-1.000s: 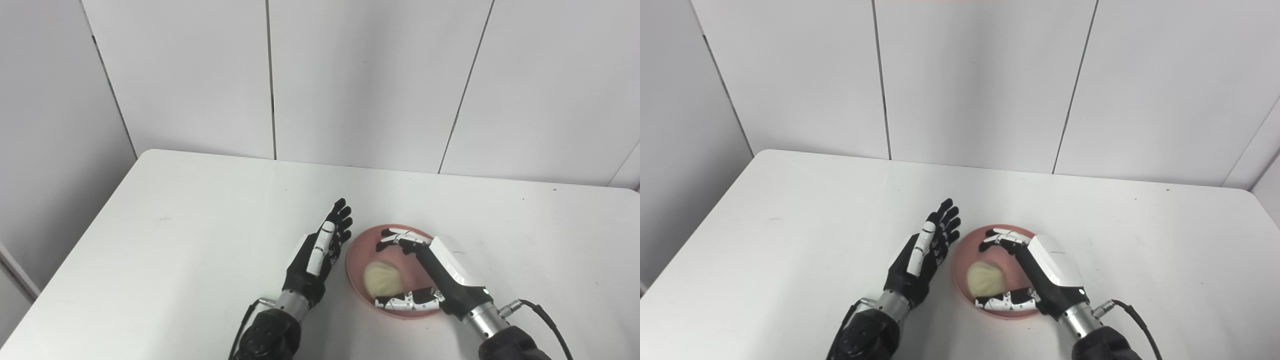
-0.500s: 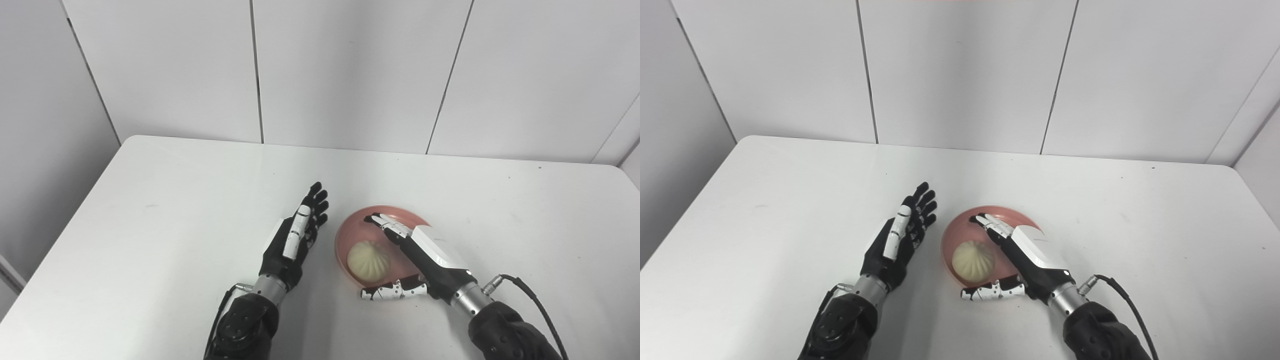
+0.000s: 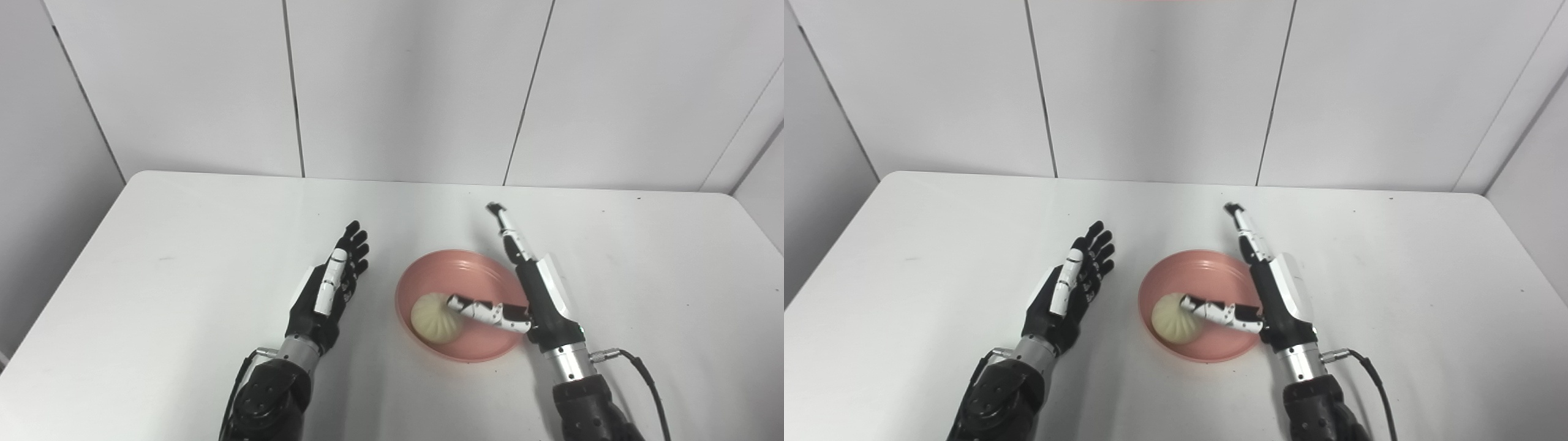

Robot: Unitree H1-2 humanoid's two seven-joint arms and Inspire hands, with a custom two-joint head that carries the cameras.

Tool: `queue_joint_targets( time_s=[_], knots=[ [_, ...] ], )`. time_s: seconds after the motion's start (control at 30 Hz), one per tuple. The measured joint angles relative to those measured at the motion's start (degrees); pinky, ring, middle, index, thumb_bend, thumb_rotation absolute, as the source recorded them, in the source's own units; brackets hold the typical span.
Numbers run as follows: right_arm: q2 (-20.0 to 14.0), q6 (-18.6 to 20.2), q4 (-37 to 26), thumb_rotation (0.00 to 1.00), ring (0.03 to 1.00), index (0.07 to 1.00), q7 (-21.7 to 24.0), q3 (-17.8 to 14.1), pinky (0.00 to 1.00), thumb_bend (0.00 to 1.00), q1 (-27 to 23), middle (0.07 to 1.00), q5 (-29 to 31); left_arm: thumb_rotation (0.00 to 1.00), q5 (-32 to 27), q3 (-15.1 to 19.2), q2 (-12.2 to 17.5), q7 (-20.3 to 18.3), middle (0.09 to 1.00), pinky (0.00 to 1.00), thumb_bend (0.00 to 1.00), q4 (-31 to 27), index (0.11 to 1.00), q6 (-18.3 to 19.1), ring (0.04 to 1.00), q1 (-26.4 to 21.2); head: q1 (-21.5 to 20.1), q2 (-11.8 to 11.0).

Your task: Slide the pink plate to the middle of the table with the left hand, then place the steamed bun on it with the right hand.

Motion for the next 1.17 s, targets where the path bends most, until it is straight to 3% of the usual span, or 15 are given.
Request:
queue_joint_targets(
  time_s=[0.2,0.4,0.53,0.6,0.7,0.83,1.03,1.17],
  knots=[
    [1.42,0.87,0.09,0.80,0.964,0.981,-1.96,-2.85,0.95,0.60,-1.12,0.977,4.41,0.99,0.22,0.32,0.13,0.04,0.996,1.00,0.62,0.21,0.975,-0.47,1.000,-0.02,-0.35,0.00],
    [1.60,11.87,-3.10,0.84,0.980,0.996,3.19,-5.21,0.97,0.59,-0.47,0.982,13.72,1.00,0.93,0.35,0.28,0.57,1.000,1.00,0.61,1.25,0.996,-2.56,1.000,-0.12,-0.27,0.35],
    [1.30,15.67,-4.45,0.85,0.990,0.996,8.45,-6.33,1.00,0.62,0.84,0.987,22.62,1.00,1.92,-0.09,0.34,0.65,1.000,1.00,0.61,1.92,1.000,-3.44,1.000,-0.28,0.61,0.00],
    [1.25,16.53,-4.60,0.86,0.984,0.991,10.08,-7.82,1.00,0.64,1.40,0.981,27.44,1.00,1.99,-0.25,0.31,0.61,1.000,1.00,0.60,1.99,1.000,-3.53,1.000,-0.32,0.62,0.00],
    [1.10,17.23,-4.60,0.91,0.981,0.990,11.62,-10.12,1.00,0.76,2.39,0.980,33.30,1.00,3.27,-0.81,0.27,0.99,1.000,1.00,0.55,2.06,1.000,-4.20,1.000,-0.31,1.49,-0.18],
    [0.69,17.25,-4.53,0.90,0.976,0.987,12.78,-12.00,1.00,0.79,3.47,0.973,37.49,1.00,5.87,-1.47,-0.20,3.01,1.000,1.00,0.55,2.22,1.000,-7.02,1.000,-0.19,2.02,-0.18],
    [0.62,17.32,-4.54,0.90,0.969,0.982,13.36,-12.36,1.00,0.79,4.52,0.969,39.31,1.00,8.39,-2.08,-2.84,6.89,1.000,1.00,0.62,2.25,1.000,-7.09,1.000,0.10,2.20,-0.18],
    [0.15,17.33,-4.62,0.88,0.972,0.976,13.62,-12.43,1.00,0.81,4.75,0.967,39.52,1.00,9.50,-2.03,-3.93,9.28,1.000,1.00,0.61,2.32,1.000,-7.11,1.000,0.10,2.28,0.00]
  ],
)
